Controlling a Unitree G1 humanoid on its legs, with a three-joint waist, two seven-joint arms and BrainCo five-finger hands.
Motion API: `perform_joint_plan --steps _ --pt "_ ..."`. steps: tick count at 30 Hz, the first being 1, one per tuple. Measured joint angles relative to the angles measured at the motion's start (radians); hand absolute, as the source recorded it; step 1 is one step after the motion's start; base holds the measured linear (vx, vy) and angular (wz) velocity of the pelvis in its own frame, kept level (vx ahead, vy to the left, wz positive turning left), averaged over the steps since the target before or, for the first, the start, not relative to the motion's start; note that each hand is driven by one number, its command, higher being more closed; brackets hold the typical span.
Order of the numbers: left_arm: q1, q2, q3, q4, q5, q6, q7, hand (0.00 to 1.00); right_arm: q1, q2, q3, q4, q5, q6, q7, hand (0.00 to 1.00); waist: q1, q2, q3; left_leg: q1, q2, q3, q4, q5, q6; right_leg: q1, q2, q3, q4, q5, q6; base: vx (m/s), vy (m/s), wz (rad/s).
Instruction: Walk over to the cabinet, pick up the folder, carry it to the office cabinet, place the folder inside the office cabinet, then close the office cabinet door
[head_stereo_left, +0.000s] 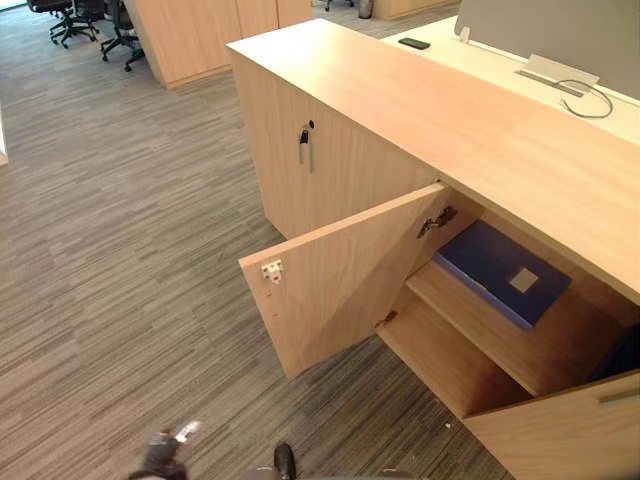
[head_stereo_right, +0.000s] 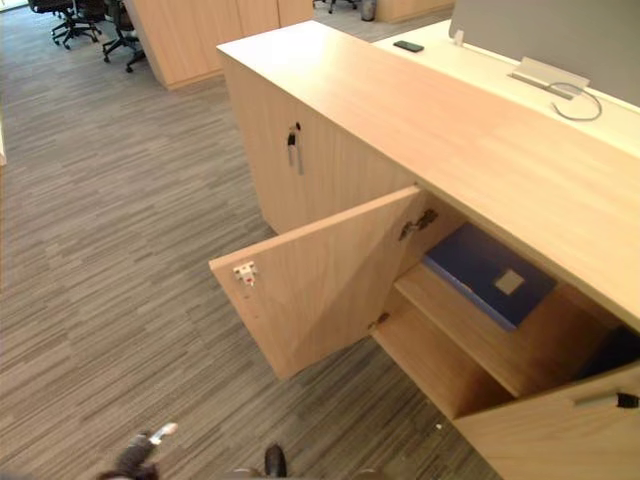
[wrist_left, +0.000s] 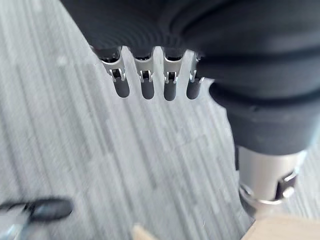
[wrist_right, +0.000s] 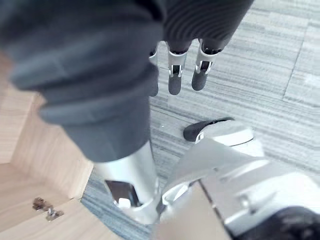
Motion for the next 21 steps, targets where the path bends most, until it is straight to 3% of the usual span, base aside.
perform_joint_plan --steps 2,6,17,21 --pt "-0.057 0.117 0.021 0.0 0.031 0.012 -0.003 0.0 0.007 0.0 -0.052 0.003 0.025 -0.003 0.0 0.0 0.004 0.015 -0.025 -0.005 0.027 0.013 -0.045 0.024 -0.024 -0.003 0.03 -0.003 -0.057 0.042 0.007 0.05 -0.101 -0.14" --pt "-0.173 0.16 -0.01 0.002 0.046 0.012 0.0 0.0 0.023 0.002 -0.116 0.02 0.078 -0.004 0.001 0.0 0.003 0.036 -0.044 0.099 0.044 0.019 -0.158 0.082 -0.034 0.05 0.059 0.005 -0.072 0.053 0.005 0.12 -0.094 -0.11" --pt "-0.419 0.172 -0.285 0.051 0.153 0.024 0.008 0.0 0.053 0.042 -0.068 0.016 0.074 -0.004 0.041 0.0 -0.027 0.017 -0.044 0.168 0.132 0.082 -0.197 0.077 -0.07 0.051 0.143 0.074 -0.069 0.093 -0.036 0.01 -0.038 -0.22" --pt "-0.572 0.254 -0.325 0.142 0.154 0.036 0.008 0.0 0.06 0.044 0.013 -0.025 0.073 -0.005 0.048 0.0 -0.044 -0.005 -0.033 0.158 0.194 0.148 -0.197 0.085 -0.102 -0.007 0.2 0.138 -0.063 0.116 -0.054 -0.09 -0.084 -0.5"
